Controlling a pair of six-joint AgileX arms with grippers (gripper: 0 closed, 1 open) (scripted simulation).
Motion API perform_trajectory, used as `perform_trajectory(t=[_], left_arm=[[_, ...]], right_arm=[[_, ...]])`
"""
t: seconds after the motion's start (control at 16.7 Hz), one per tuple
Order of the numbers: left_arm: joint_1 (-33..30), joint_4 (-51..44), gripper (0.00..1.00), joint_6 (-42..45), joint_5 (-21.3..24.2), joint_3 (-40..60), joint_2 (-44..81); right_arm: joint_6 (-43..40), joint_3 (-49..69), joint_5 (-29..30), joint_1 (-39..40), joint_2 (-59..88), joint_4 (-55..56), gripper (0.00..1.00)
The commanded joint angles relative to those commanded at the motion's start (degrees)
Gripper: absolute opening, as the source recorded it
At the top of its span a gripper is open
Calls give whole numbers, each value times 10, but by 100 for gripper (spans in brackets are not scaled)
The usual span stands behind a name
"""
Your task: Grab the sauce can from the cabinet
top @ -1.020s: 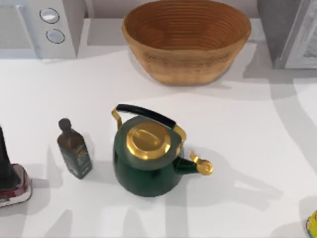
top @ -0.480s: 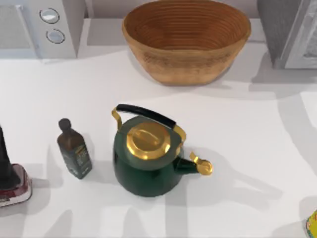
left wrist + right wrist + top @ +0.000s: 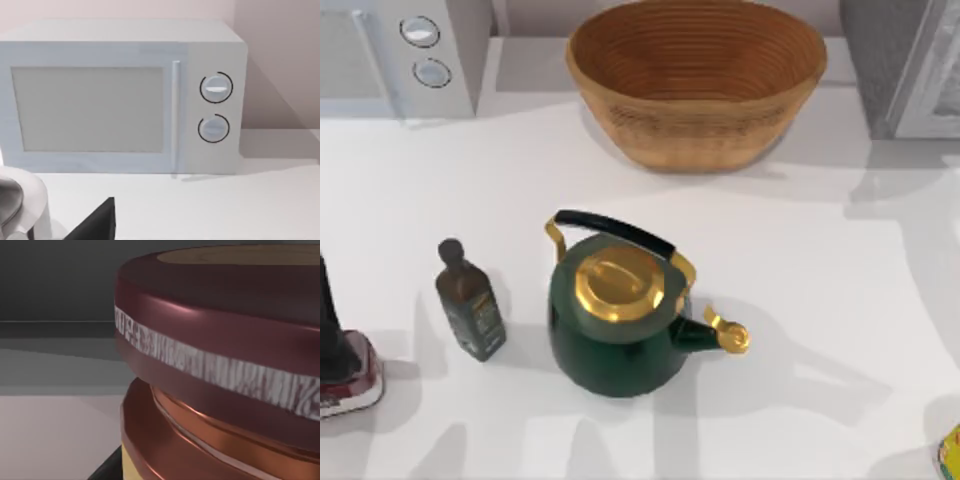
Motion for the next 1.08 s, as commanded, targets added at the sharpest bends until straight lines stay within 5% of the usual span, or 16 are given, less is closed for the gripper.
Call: perform_trajectory(t=[0.66, 1.08], left_arm=[[0, 0, 100, 0, 0, 0, 0], [0, 0, 100, 0, 0, 0, 0]], right_arm=[[-5, -695, -112, -103, -385, 261, 0], [-7, -879, -153, -141, -524, 355, 0]])
